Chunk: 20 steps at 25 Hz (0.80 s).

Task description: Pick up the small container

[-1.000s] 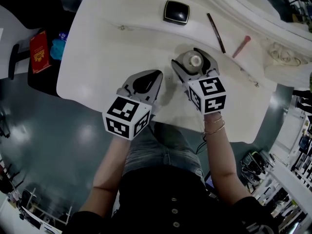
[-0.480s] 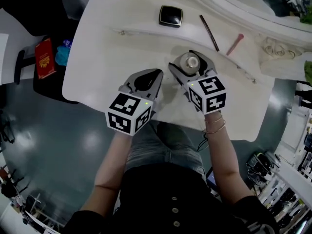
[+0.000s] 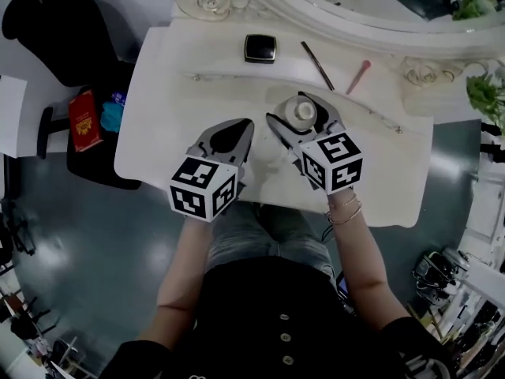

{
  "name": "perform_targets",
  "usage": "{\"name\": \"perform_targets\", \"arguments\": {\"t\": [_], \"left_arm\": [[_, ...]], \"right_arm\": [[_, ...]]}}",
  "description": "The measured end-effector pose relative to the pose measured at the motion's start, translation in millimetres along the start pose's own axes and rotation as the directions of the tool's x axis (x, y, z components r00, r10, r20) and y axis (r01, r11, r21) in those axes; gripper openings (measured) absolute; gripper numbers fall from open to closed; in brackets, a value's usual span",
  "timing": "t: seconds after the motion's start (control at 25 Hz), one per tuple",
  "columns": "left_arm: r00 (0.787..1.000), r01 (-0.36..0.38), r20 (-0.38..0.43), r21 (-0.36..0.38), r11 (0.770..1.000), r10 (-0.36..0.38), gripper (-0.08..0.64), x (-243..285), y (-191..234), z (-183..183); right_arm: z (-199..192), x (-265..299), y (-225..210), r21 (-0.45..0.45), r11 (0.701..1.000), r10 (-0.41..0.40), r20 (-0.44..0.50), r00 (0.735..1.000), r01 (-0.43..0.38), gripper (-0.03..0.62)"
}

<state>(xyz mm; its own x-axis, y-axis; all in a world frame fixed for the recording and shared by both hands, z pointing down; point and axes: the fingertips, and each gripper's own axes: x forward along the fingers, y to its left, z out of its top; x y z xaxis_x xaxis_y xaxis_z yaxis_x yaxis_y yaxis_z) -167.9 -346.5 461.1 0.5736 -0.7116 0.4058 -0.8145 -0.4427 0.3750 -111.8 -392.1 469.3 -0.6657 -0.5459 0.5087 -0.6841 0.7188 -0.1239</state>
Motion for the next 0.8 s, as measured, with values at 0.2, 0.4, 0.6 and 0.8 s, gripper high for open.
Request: {"name": "perform_targets", "arguments": {"t": [0.2,0.4,0.6,0.8], "left_arm": [[1.0,0.013,0.006,0.044,0.999,-0.014,0.012,-4.6,-8.2,13.9],[0.999,0.021,0.031,0.08,0.997,-0.024,0.012,-12.2,-15.0,28.7],[0.998,0.031,0.057,0.106,0.994,-0.038,0.012,-18.9,-23.4,42.6],[0.995,0.048,0.086,0.132,0.99,-0.06,0.012,-23.3,-32.0,57.4]], "right_arm": [[19.3,-13.7,3.8,0.039,0.999,0.004,0.058,0.998,-0.006,0.342],[37.8,-27.8,6.4,0.049,0.999,-0.01,0.112,0.994,0.005,0.342],[56.0,-47.2,3.3,0.072,0.997,-0.032,0.176,0.984,0.02,0.342],[75.4,-63.1,0.3,0.068,0.997,-0.04,0.235,0.971,0.024,0.342]]}}
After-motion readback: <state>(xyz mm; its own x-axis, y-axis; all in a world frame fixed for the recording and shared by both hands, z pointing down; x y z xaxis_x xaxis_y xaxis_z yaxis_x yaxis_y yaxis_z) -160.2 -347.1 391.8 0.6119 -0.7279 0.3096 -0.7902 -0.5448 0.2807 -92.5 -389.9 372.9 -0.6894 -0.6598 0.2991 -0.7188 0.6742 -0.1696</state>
